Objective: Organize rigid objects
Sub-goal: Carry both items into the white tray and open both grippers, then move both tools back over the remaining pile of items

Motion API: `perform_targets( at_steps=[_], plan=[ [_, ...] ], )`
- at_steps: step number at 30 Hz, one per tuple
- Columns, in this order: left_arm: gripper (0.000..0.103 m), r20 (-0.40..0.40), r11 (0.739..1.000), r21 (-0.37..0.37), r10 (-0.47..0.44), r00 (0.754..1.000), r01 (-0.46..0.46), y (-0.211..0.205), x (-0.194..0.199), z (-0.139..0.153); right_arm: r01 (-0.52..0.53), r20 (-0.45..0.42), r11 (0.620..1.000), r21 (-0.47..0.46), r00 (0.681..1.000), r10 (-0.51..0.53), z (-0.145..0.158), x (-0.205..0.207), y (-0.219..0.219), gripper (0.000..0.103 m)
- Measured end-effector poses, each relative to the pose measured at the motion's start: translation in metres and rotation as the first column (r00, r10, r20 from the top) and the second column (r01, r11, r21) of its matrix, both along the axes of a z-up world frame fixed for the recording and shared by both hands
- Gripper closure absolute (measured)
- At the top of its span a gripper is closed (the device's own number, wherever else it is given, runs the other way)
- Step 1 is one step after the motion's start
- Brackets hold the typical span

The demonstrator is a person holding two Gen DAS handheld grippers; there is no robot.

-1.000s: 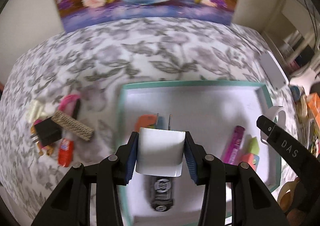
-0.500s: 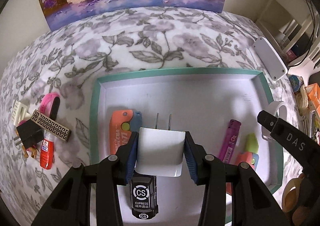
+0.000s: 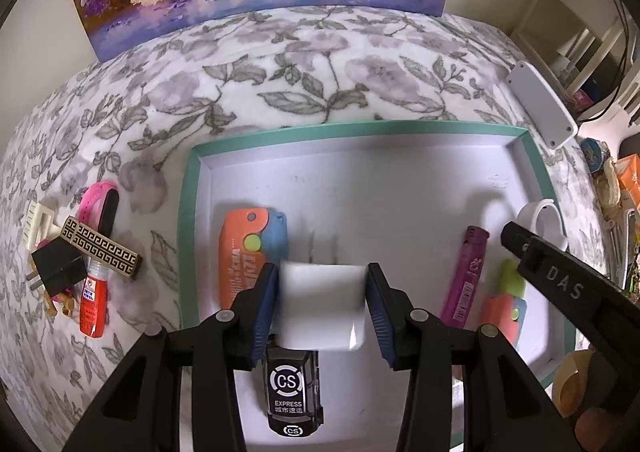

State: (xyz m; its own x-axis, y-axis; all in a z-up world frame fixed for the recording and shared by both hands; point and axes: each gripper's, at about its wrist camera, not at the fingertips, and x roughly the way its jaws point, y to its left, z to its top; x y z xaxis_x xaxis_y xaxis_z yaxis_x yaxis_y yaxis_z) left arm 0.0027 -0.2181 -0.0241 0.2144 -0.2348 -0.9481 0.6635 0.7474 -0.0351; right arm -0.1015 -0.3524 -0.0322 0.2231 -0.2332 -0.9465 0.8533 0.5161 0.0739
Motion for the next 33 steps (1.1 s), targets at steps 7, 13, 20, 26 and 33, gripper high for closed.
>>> perform_targets(
  at_steps=[7, 13, 20, 26, 33],
  plan=[
    [0.049, 0.007, 1.000, -0.021, 0.015, 1.000, -0.014, 0.005, 0.003, 0.013, -0.006, -0.018, 1.000, 0.016, 1.000, 0.006, 0.000, 0.003, 0.003, 0.038],
    [0.036, 0.011, 0.996, -0.028, 0.081, 0.997, -0.081, 0.020, 0.015, 0.023, -0.020, -0.003, 1.000, 0.015, 1.000, 0.021, 0.006, 0.009, 0.012, 0.031],
    [0.025, 0.036, 0.985, -0.010, 0.175, 0.984, -0.175, 0.045, 0.034, 0.027, -0.017, 0.021, 1.000, -0.004, 1.000, 0.017, 0.018, 0.011, 0.023, 0.016],
    [0.017, 0.042, 0.967, 0.019, 0.252, 0.967, -0.253, 0.069, 0.049, 0.021, -0.048, -0.006, 0.999, -0.022, 0.999, 0.048, 0.017, 0.016, 0.036, 0.005],
    [0.007, 0.067, 0.947, 0.016, 0.319, 0.945, -0.321, 0.097, 0.063, 0.025, -0.097, -0.021, 0.993, -0.060, 0.995, 0.096, 0.023, 0.022, 0.055, 0.000]
  ],
)
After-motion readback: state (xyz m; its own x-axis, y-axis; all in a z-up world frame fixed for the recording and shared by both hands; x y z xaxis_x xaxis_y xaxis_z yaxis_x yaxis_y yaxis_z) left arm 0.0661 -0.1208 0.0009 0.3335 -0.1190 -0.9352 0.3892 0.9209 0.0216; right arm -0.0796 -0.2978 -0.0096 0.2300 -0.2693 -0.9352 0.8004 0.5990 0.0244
